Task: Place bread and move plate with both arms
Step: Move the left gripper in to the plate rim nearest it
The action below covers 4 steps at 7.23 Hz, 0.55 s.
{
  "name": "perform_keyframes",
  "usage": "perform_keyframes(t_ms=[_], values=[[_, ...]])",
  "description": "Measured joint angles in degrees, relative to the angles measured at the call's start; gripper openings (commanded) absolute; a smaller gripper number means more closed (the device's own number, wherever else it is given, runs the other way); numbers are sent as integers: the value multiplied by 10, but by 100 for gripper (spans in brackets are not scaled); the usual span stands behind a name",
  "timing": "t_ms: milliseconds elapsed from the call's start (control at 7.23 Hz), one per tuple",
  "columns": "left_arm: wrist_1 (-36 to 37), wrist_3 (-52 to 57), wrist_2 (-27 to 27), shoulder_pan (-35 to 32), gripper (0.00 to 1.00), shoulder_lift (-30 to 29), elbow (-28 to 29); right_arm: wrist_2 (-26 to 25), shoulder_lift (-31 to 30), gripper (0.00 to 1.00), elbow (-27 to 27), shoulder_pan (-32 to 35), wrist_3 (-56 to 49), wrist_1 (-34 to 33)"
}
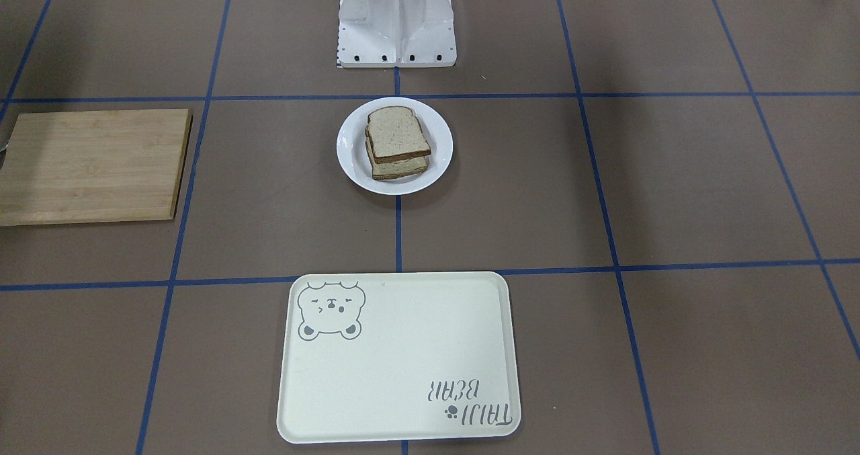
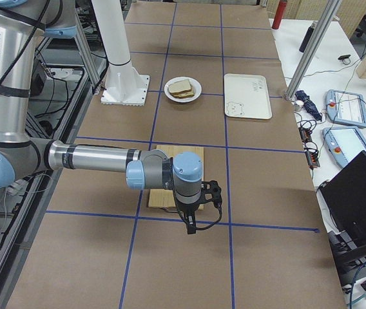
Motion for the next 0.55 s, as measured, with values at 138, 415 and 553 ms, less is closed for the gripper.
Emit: perform_keyframes(t_ms=[138,415,553], values=[[-61,-59,-11,22,99,-5,-8,1,0,100,1,0,1,1],[-173,-216,-36,110,100,-32,-14,13,1,100,3,0,1,2],[-229,-303,-38,146,100,-43,-17,18,1,100,4,0,1,2]])
